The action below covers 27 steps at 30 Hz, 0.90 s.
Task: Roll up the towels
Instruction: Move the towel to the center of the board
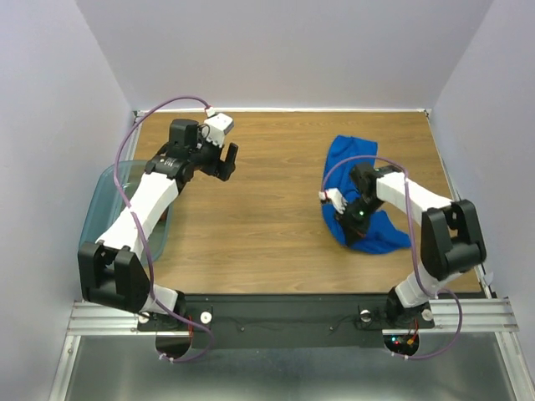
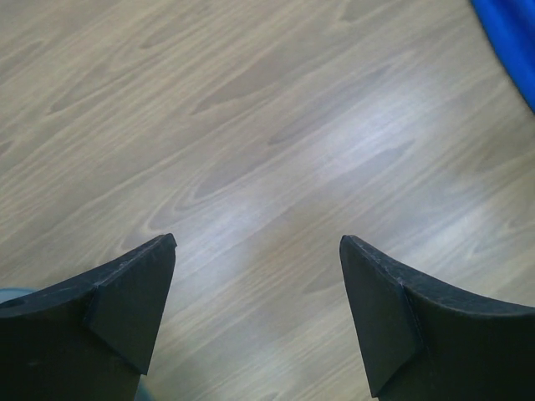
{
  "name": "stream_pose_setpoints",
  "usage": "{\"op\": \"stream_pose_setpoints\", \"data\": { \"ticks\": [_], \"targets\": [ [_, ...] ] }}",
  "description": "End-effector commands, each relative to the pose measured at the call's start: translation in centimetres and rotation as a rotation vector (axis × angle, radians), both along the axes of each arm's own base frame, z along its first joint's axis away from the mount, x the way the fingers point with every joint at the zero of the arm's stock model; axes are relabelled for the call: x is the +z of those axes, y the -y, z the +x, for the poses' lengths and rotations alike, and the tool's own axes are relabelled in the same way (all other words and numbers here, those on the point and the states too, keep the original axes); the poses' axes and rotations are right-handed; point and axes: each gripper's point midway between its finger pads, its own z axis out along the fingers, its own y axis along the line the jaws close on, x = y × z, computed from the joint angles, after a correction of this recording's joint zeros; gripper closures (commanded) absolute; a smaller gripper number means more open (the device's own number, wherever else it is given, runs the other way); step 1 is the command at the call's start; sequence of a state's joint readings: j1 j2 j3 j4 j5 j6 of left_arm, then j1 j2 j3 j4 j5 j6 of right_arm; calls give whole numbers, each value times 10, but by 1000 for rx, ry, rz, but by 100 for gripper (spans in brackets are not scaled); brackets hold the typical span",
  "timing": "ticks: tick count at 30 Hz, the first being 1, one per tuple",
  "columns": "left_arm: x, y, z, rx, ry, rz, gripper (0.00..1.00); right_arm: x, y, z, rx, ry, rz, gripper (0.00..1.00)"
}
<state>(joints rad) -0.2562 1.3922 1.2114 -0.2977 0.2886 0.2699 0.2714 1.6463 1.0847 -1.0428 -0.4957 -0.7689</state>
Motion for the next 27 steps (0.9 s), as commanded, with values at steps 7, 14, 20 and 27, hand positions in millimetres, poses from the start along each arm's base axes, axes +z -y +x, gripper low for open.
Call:
{"op": "stream_pose_setpoints", "data": {
  "ticks": [7,14,20,27],
  "targets": [
    [-21,72,13,-214,-125,-83,14,78,38,47,-209,239,30,22],
    [-18,88,35,-205,-155,-143,15,44,58,157,-590,278,-58,27],
    [-18,67,29,-159,-128,-115,15,43,39,240,-715,285,34,32],
    [-12,15,27,-52,-108,-124,15,3,-14,263,-670,230,42,46]
  ]
}}
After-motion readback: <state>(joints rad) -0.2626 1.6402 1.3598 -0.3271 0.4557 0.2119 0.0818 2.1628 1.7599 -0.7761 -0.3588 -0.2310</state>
